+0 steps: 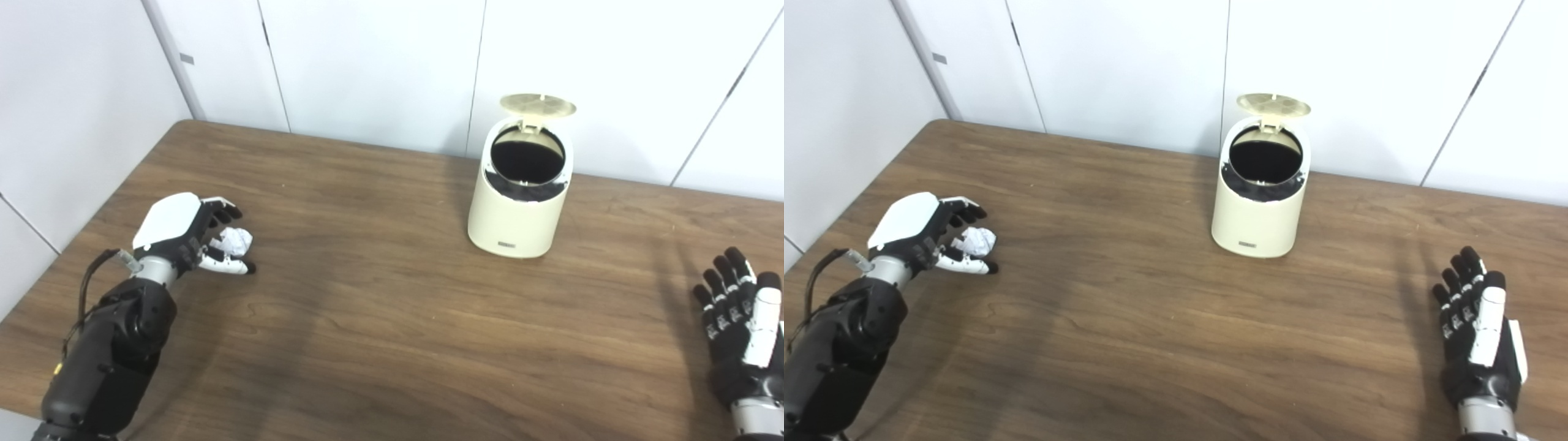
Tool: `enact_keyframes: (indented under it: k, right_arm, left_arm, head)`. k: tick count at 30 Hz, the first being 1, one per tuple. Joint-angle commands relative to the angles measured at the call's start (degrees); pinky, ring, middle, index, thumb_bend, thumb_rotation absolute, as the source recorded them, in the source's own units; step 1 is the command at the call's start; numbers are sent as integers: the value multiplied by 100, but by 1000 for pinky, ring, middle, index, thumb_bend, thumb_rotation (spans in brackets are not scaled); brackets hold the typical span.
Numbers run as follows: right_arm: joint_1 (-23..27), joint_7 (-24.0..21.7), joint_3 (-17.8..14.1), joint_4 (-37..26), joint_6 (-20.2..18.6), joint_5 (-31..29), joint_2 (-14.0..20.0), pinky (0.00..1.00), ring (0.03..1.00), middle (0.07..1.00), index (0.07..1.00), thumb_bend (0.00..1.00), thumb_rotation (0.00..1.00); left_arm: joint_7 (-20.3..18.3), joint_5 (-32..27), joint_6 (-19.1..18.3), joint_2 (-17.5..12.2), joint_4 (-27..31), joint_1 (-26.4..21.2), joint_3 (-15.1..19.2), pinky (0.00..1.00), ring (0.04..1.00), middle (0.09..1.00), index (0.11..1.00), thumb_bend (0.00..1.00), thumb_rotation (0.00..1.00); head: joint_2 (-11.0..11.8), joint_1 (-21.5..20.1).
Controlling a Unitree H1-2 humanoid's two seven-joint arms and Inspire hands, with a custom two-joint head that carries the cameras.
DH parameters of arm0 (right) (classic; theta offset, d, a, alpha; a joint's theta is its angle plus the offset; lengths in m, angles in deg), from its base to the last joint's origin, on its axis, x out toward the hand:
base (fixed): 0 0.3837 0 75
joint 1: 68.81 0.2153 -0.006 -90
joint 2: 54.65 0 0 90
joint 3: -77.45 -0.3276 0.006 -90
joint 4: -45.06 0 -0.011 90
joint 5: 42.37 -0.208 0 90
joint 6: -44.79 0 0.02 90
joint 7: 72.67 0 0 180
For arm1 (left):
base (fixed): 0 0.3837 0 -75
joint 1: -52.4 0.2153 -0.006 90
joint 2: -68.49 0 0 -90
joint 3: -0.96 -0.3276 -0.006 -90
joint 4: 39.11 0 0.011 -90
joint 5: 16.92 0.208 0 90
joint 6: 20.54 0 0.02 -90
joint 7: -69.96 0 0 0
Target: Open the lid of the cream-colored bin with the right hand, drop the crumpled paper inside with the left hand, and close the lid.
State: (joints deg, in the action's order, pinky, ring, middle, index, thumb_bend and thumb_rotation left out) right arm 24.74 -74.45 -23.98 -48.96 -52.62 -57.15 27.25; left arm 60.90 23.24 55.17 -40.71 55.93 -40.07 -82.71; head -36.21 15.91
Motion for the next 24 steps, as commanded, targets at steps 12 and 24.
enact_keyframes:
  k: [12, 24]
  right_arm:
    - [48, -37, -59, -12, 178, -156, -70, 988, 973, 961, 924, 378, 1000]
    - [52, -29, -79, 57, 214, -232, -74, 959, 961, 955, 910, 401, 1000]
  left_arm:
    - [-294, -12, -298, -338, 231, -211, -74, 623, 684, 701, 693, 834, 64]
    - [-511, -432, -429, -397, 152, -274, -63, 594, 648, 676, 689, 801, 40]
  head:
    - [-28, -22]
    - [-40, -36]
